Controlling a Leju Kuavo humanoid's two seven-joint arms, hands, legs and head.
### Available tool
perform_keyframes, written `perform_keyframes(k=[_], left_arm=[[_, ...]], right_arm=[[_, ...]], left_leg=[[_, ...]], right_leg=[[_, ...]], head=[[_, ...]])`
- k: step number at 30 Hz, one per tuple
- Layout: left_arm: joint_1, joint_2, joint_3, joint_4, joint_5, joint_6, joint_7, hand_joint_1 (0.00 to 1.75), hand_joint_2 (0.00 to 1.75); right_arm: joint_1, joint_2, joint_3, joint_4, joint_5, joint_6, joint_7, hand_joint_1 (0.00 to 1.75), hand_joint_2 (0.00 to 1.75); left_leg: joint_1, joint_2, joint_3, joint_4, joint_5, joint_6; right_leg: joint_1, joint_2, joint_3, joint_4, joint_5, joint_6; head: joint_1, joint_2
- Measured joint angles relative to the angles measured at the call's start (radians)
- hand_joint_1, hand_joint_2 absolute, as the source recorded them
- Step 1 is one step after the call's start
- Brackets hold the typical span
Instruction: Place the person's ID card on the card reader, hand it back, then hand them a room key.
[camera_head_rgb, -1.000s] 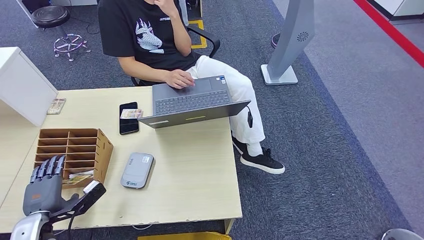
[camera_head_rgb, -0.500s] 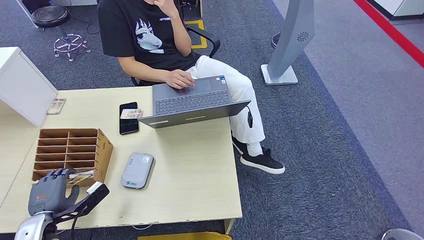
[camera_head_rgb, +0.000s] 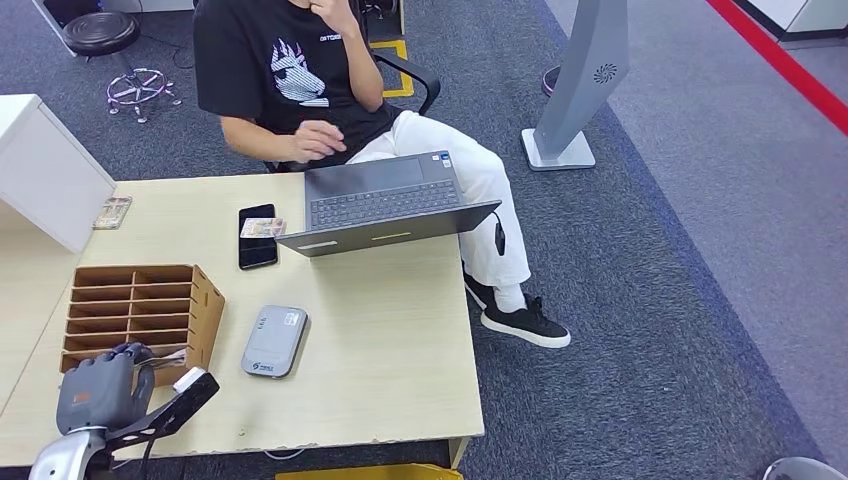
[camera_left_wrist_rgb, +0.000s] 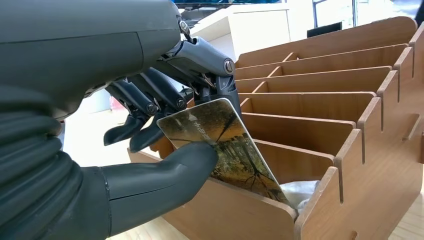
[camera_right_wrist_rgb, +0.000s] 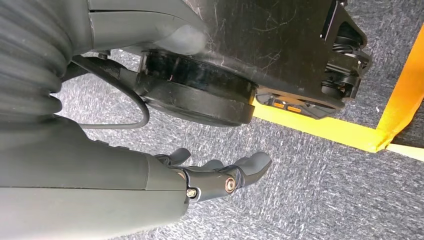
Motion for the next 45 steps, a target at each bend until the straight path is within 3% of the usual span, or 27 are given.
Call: perform_keyframes(k=[7, 15, 21, 30, 39, 45], left_arm=[[0.019, 0.006, 0.001, -0.006, -0.001, 0.020, 0.006, 1.75, 1.75], [0.054, 0.007, 0.037, -0.055, -0.026, 0.096, 0.021, 1.75, 1.75], [0.060, 0.008, 0.058, -0.088, -0.034, 0.115, 0.017, 1.75, 1.75], [0.040, 0.001, 0.093, -0.342, -0.110, 0.327, -0.074, 1.75, 1.75], [0.018, -0.004, 0.121, -0.523, -0.112, 0.447, -0.129, 1.75, 1.75], [-0.045, 0.008, 0.162, -0.535, -0.091, 0.439, -0.168, 1.75, 1.75]], right_arm=[[0.023, 0.018, -0.031, -0.035, 0.027, 0.000, 0.016, 0.00, 1.75], [0.053, 0.083, -0.145, -0.091, 0.172, 0.003, 0.020, 0.00, 1.75], [0.061, 0.117, -0.203, -0.109, 0.206, 0.003, 0.012, 0.00, 1.75], [0.067, 0.224, -0.379, -0.161, 0.416, 0.010, -0.021, 0.00, 1.75], [0.068, 0.235, -0.444, -0.182, 0.463, 0.131, -0.028, 0.00, 1.75], [0.067, 0.235, -0.453, -0.184, 0.487, 0.235, -0.029, 0.00, 1.75]], left_leg=[[0.000, 0.000, 0.000, 0.000, 0.000, 0.000], [0.000, 0.000, 0.000, 0.000, 0.000, 0.000], [0.000, 0.000, 0.000, 0.000, 0.000, 0.000], [0.000, -0.001, 0.000, 0.000, 0.000, 0.000], [0.000, -0.001, 0.000, 0.000, 0.000, 0.000], [0.000, -0.001, 0.000, 0.000, 0.001, -0.002]], right_leg=[[0.000, 0.000, 0.000, 0.000, 0.000, 0.000], [0.000, 0.000, 0.000, 0.000, 0.000, 0.000], [0.000, 0.000, 0.000, 0.000, 0.000, 0.000], [0.000, -0.001, 0.000, 0.000, 0.000, 0.000], [0.000, 0.000, 0.000, 0.000, 0.000, 0.000], [0.000, -0.001, 0.000, 0.000, 0.000, 0.000]], head=[[0.000, 0.000], [0.000, 0.000], [0.000, 0.000], [0.000, 0.000], [0.000, 0.000], [0.000, 0.000]])
